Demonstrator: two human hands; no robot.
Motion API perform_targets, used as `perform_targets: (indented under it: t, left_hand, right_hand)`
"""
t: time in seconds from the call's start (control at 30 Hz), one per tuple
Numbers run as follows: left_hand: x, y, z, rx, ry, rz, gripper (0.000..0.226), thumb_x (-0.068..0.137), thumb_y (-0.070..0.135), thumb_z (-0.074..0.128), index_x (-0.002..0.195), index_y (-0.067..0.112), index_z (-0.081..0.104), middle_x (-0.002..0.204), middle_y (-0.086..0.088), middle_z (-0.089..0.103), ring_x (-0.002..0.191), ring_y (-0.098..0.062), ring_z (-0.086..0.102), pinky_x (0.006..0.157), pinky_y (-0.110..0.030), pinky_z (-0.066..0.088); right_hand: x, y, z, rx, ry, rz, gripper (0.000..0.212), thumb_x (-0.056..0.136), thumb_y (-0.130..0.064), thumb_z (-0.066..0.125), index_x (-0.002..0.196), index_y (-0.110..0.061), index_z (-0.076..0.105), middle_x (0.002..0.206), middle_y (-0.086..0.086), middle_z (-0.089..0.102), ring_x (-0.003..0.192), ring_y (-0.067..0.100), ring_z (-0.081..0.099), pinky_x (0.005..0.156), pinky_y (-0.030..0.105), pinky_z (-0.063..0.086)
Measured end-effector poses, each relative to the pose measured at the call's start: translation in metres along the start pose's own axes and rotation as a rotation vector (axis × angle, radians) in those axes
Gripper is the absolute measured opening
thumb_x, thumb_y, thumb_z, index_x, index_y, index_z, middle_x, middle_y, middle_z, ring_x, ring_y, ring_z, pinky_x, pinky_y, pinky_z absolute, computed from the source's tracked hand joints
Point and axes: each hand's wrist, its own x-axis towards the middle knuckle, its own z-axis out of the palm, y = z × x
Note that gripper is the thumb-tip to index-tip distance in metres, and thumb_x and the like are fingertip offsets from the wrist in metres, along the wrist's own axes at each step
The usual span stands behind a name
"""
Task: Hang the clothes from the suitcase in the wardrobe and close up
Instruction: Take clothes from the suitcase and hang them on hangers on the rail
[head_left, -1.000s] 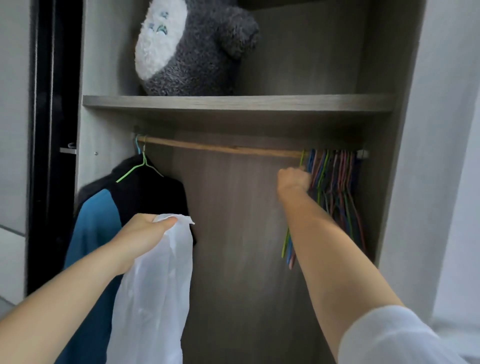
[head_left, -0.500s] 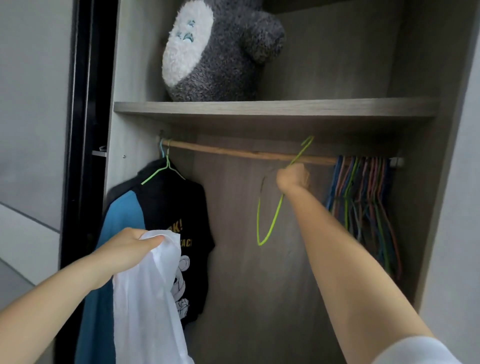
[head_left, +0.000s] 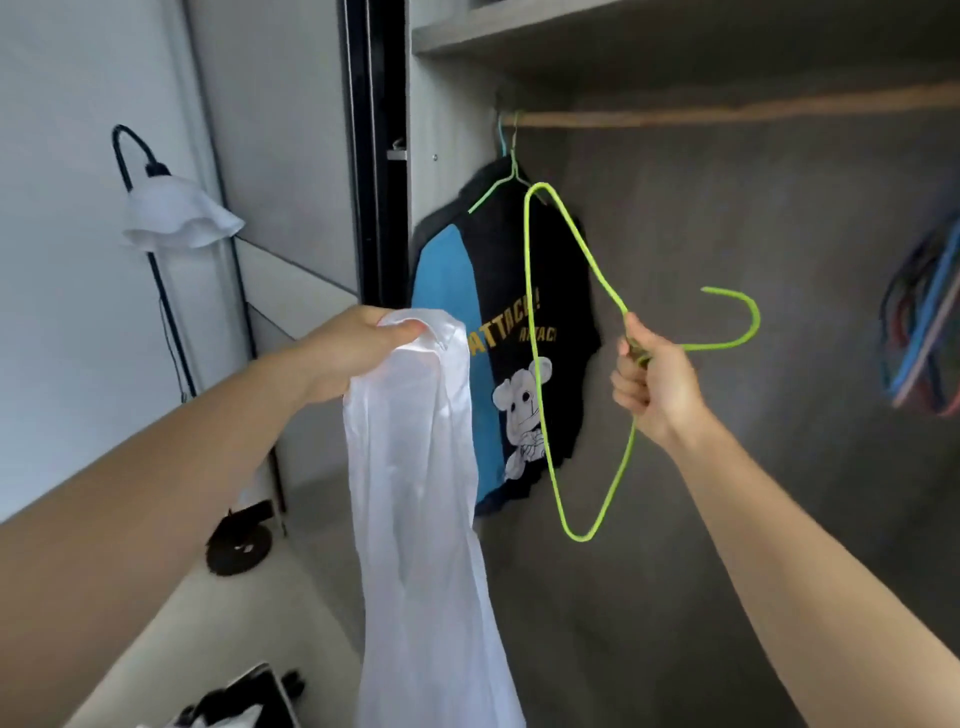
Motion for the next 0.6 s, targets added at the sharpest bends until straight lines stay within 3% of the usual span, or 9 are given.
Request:
perform_targets:
  t: [0.1,0.2,0.27,0.33,0.43,0.5,0.6]
  left_hand:
    - [-0.01,-0.013,-0.018,0.045,0.02,-0.053,0.016,0.095,0.03,0.059,0.1,0.019,0.068,0.092,-0.004,0.07,0.081,-0.021,0.067,0.076,-0.031,0.054]
    - [-0.02,-0.022,-0.033,0.048,0.06,-0.104,0.019,0.095,0.033,0.058,0.1,0.018,0.068,0.095,-0.007,0.07,0.08,-0.021,0.069,0.074,-0.031,0.056]
    - [-0.028,-0.025,-0.041,0.043,0.07,-0.128,0.018,0.096,0.034,0.057,0.097,0.019,0.067,0.089,-0.004,0.07,0.07,-0.015,0.068,0.06,-0.024,0.054]
    - [-0.035,-0.028,-0.048,0.062,0.053,-0.147,0.02,0.096,0.035,0.055,0.1,0.02,0.068,0.088,-0.001,0.071,0.07,-0.014,0.069,0.057,-0.023,0.052]
    - [-0.047,-0.031,-0.052,0.08,0.039,-0.132,0.016,0.096,0.033,0.056,0.094,0.024,0.069,0.079,0.007,0.072,0.063,-0.007,0.069,0.052,-0.018,0.051]
    - [-0.054,-0.035,-0.054,0.057,0.018,-0.111,0.014,0.096,0.027,0.056,0.093,0.026,0.07,0.08,0.008,0.072,0.066,-0.006,0.069,0.054,-0.019,0.052]
    - [-0.065,-0.039,-0.058,0.092,-0.022,-0.067,0.013,0.093,0.021,0.06,0.098,0.024,0.072,0.091,0.003,0.074,0.079,-0.009,0.07,0.065,-0.022,0.055]
  right_hand:
    - [-0.013,0.021,-0.016,-0.014,-0.354,0.134,0.033,0.081,-0.04,0.064,0.062,-0.016,0.052,0.042,-0.008,0.019,0.033,0.006,0.014,0.038,0.02,0.006]
    - [-0.026,0.045,-0.019,-0.147,-0.541,0.308,0.032,0.071,-0.038,0.067,0.059,-0.01,0.058,0.038,-0.006,0.023,0.03,0.006,0.017,0.038,0.018,0.008]
    - [-0.031,0.062,-0.011,-0.374,-0.595,0.344,0.032,0.08,-0.033,0.063,0.062,-0.007,0.061,0.039,-0.005,0.022,0.031,0.007,0.015,0.039,0.018,0.008]
    - [-0.036,0.076,0.003,-0.616,-0.603,0.302,0.031,0.09,-0.028,0.061,0.07,-0.004,0.062,0.043,-0.001,0.021,0.035,0.009,0.015,0.041,0.019,0.009]
    - [-0.046,0.089,0.036,-0.647,-0.607,0.256,0.032,0.095,-0.029,0.06,0.074,-0.005,0.063,0.051,0.002,0.021,0.039,0.011,0.014,0.041,0.02,0.01]
    - [-0.055,0.093,0.061,-0.611,-0.651,0.256,0.032,0.095,-0.032,0.06,0.077,-0.007,0.065,0.051,0.0,0.02,0.042,0.012,0.013,0.042,0.022,0.009]
    - [-0.065,0.104,0.094,-0.749,-0.597,0.179,0.032,0.093,-0.036,0.063,0.079,-0.007,0.064,0.051,-0.002,0.025,0.043,0.013,0.018,0.04,0.022,0.014]
